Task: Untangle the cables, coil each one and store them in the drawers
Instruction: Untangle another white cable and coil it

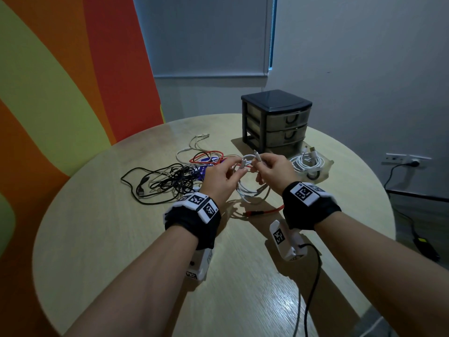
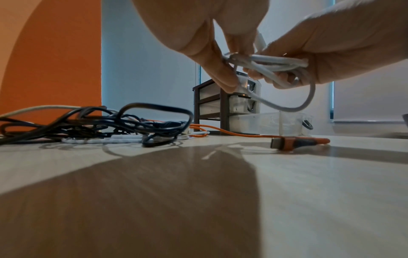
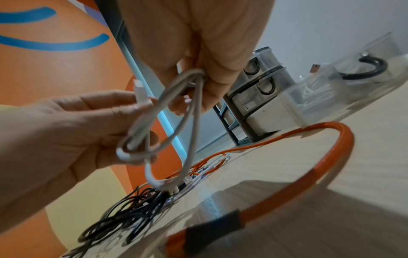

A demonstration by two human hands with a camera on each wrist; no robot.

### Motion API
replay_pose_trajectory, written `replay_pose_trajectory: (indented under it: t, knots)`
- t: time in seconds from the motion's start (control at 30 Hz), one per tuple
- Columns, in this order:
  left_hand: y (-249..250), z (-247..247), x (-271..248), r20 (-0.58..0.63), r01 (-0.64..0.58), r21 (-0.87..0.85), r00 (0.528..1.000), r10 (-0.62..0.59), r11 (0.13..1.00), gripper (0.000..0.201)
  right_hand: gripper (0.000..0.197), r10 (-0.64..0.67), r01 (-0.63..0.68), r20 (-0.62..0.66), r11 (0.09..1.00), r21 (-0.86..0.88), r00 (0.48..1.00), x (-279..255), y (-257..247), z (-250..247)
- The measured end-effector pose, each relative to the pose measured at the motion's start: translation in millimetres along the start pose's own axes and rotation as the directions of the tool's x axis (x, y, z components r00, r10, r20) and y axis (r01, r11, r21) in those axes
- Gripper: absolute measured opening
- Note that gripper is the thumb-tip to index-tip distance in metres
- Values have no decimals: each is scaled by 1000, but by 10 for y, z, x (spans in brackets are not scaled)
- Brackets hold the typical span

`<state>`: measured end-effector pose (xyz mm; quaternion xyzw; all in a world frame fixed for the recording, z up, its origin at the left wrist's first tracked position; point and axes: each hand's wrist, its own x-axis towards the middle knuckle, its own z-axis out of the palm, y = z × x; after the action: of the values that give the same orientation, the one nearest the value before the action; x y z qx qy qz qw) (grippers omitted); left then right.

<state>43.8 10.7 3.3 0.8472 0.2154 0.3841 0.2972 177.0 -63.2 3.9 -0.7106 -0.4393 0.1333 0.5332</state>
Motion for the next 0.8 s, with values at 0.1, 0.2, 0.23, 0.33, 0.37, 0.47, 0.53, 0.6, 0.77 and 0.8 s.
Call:
replay_pose_trajectory:
  t: [0.1, 0.2, 0.23, 0.33, 0.37, 0.47, 0.53, 0.6, 0.77, 0.8]
  knots:
    - [-32, -2, 16, -34, 5, 38, 999, -4, 999, 20, 15, -8, 8, -9, 999, -36, 1000, 18, 10, -1]
    - [-24, 4, 26, -47, -19, 144, 999, 26, 989, 17, 17, -55, 47, -48, 986, -158, 997, 14, -14, -6]
    - [-19, 7, 33, -59, -1, 158, 998, 11, 988, 18, 21, -69, 59, -46, 980, -188, 997, 13, -32, -4]
    - [-35, 9, 39, -170, 69, 95, 984, -52, 993, 22, 25, -66, 55, -37, 969, -239, 997, 18, -48, -5]
    - [-28, 2, 40, -213, 88, 68, 974, -72, 994, 22, 26, -55, 41, -50, 969, -242, 997, 23, -35, -13]
    - [10, -3, 72, -227, 185, 51, 959, -169, 981, 22, 26, -48, 27, -86, 974, -223, 995, 18, 1, -48]
    - [60, -11, 76, -224, 266, 67, 943, -245, 962, 24, 27, -67, 48, -77, 973, -225, 995, 4, -9, -60]
    - [49, -14, 62, -235, 198, 69, 956, -177, 978, 21, 27, -106, 86, -64, 963, -256, 992, -9, -22, -81]
    - [-23, -21, 68, -232, 193, 126, 959, -161, 973, 20, 26, -166, 146, -48, 948, -283, 985, -13, 39, -201]
    - [-36, -15, 76, -210, 201, 162, 964, -165, 966, 22, 27, -172, 159, -25, 951, -265, 985, -17, 45, -207]
